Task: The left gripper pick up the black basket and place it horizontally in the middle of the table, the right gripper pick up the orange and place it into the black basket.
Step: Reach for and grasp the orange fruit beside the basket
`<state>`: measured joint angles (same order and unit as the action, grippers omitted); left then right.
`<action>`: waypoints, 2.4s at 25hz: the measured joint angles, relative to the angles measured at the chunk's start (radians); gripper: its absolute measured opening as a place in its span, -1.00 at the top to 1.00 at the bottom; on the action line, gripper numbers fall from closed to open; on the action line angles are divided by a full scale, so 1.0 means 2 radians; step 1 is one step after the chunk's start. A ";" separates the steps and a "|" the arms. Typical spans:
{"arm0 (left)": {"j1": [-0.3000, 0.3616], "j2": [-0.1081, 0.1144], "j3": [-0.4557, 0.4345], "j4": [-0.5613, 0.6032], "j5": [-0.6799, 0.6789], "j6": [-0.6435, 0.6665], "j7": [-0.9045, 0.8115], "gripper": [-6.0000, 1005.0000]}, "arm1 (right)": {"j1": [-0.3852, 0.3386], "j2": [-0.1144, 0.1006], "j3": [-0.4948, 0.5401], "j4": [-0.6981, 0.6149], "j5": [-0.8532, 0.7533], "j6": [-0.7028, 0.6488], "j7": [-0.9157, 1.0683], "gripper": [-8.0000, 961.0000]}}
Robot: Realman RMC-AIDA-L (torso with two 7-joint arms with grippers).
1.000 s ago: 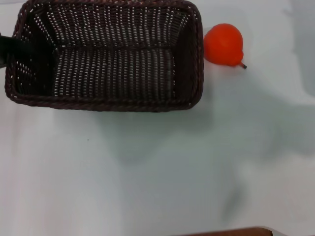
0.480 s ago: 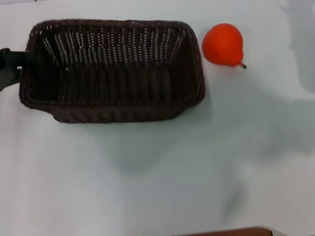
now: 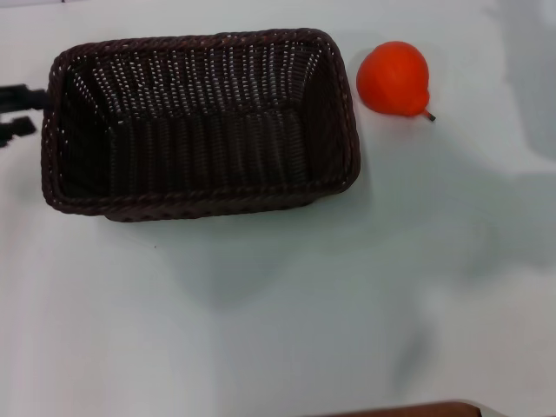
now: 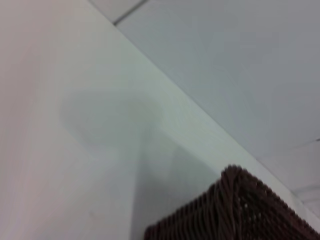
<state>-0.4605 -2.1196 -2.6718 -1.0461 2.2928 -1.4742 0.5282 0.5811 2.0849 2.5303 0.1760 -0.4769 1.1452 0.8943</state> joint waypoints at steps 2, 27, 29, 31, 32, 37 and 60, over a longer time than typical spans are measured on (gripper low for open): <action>0.000 0.012 -0.006 0.000 -0.008 -0.006 0.003 -0.06 | -0.002 -0.003 -0.018 0.006 0.000 -0.001 0.000 -0.92; 0.027 0.001 -0.074 0.135 -0.410 0.016 0.547 -0.31 | 0.013 -0.151 -0.202 0.299 -0.705 0.067 0.573 -0.82; 0.024 0.003 -0.074 0.144 -0.411 0.020 0.547 -0.46 | 0.026 -0.149 -0.197 0.315 -0.767 0.077 0.605 -0.82; 0.022 0.004 -0.074 0.147 -0.411 0.021 0.547 -0.75 | 0.040 -0.146 -0.195 0.320 -0.813 0.082 0.627 -0.81; 0.022 0.004 -0.074 0.148 -0.411 0.021 0.547 -0.75 | 0.048 -0.145 -0.195 0.320 -0.834 0.084 0.638 -0.81; 0.022 0.004 -0.074 0.148 -0.412 0.018 0.547 -0.78 | 0.092 -0.133 -0.195 0.301 -0.912 0.094 0.665 -0.79; 0.026 0.002 -0.062 0.154 -0.410 0.016 0.542 -0.77 | 0.149 -0.045 -0.204 0.217 -1.033 -0.044 0.651 -0.70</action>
<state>-0.4092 -2.1153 -2.7948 -0.7388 1.4733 -1.4427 1.6121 0.8785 1.9947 2.1223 0.6095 -2.5427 1.0573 2.1972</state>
